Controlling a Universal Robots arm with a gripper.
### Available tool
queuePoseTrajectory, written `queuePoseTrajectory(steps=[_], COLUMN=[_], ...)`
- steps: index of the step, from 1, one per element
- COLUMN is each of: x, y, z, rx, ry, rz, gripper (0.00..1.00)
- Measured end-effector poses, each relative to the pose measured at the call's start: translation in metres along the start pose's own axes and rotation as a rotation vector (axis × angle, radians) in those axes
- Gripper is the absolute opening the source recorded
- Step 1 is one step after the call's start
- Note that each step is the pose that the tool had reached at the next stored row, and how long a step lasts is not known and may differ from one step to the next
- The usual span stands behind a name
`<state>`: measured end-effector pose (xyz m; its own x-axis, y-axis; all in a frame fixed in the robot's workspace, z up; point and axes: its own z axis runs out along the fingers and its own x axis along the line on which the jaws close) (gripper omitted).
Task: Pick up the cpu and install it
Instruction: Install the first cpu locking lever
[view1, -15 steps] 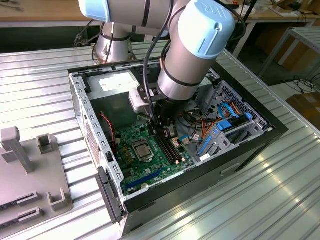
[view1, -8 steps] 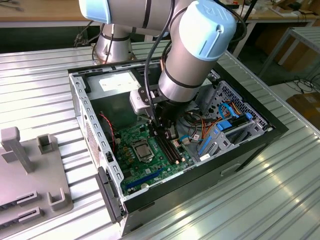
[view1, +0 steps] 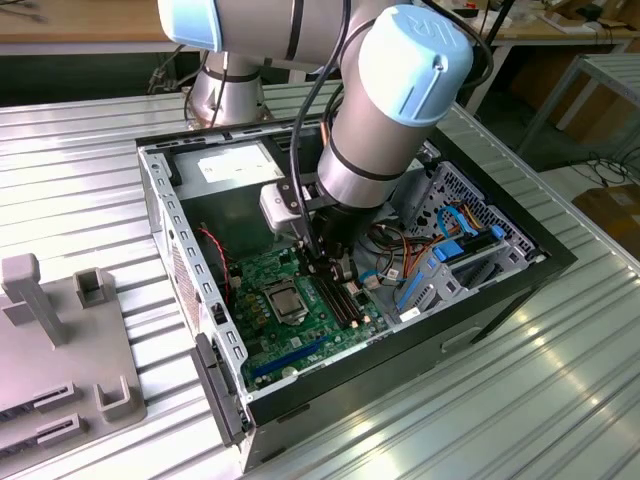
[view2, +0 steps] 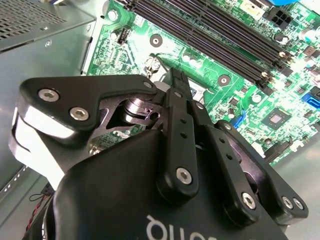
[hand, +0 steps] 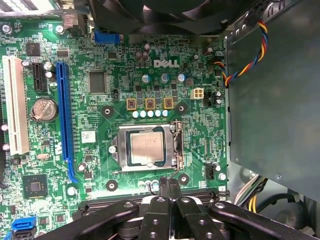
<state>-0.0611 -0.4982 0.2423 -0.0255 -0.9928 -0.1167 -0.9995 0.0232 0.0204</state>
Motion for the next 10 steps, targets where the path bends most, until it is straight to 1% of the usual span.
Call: queuePoseTrajectory(steps=[8, 10], x=[0.0001, 0.0001], y=[0.0000, -0.0001], z=[0.0005, 0.0009], rx=[0.0001, 0.0002], ry=[-0.0002, 0.0013], rz=[0.000, 0.000], gripper=[0.11, 0.11])
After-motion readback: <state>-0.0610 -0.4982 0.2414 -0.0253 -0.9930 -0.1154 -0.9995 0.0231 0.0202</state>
